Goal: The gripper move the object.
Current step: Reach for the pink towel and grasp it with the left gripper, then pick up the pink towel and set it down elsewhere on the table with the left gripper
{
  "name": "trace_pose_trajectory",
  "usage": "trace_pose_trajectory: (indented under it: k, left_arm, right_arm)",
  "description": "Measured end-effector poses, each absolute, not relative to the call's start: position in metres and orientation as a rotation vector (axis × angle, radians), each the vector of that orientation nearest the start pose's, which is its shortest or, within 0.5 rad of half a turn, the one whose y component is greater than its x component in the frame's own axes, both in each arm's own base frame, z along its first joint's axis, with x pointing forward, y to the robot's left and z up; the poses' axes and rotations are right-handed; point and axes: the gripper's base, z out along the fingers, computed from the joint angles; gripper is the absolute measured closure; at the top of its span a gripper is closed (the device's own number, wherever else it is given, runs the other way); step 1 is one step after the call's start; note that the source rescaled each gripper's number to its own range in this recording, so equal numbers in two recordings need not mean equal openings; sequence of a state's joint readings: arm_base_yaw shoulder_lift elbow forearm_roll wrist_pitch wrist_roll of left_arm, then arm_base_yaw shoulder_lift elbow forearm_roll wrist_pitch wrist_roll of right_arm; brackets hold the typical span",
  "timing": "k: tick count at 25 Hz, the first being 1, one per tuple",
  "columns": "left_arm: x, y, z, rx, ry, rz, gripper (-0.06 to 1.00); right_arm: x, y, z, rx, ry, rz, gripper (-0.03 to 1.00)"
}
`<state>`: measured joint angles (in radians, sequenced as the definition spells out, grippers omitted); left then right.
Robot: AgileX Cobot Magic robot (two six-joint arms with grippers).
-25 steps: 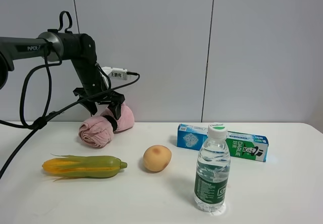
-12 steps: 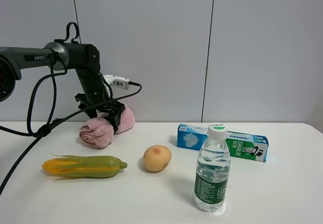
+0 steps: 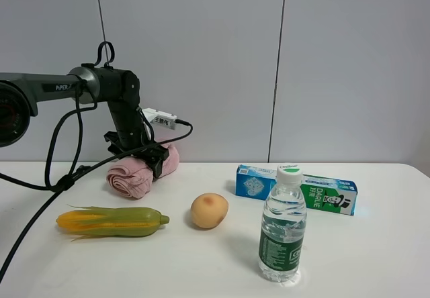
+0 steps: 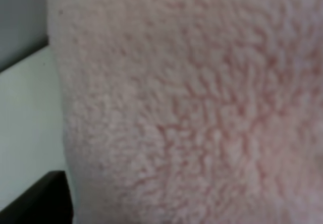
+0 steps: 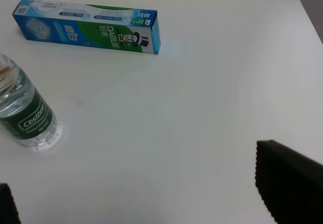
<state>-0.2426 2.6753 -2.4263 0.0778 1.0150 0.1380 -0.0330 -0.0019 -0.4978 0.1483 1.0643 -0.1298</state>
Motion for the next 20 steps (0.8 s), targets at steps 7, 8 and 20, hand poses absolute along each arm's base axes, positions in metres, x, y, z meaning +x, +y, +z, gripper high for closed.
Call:
trace_pose_trajectory:
  k: [7,8,20]
  left_arm:
    - [0.533,-0.131,0.118,0.659,2.738,0.107,0.94]
    - [0.529,-0.132,0.122,0.68,2.755,0.115,0.94]
    - [0.463,-0.187,0.325,1.035,2.311,0.165,0.94]
  right_arm:
    - [-0.005,0.012,0.277,-0.106,2.037,0.076,-0.03]
    - [-0.005,0.012,0.277,-0.106,2.037,0.076,-0.03]
    - [-0.005,0.012,0.277,-0.106,2.037,0.076,-0.03]
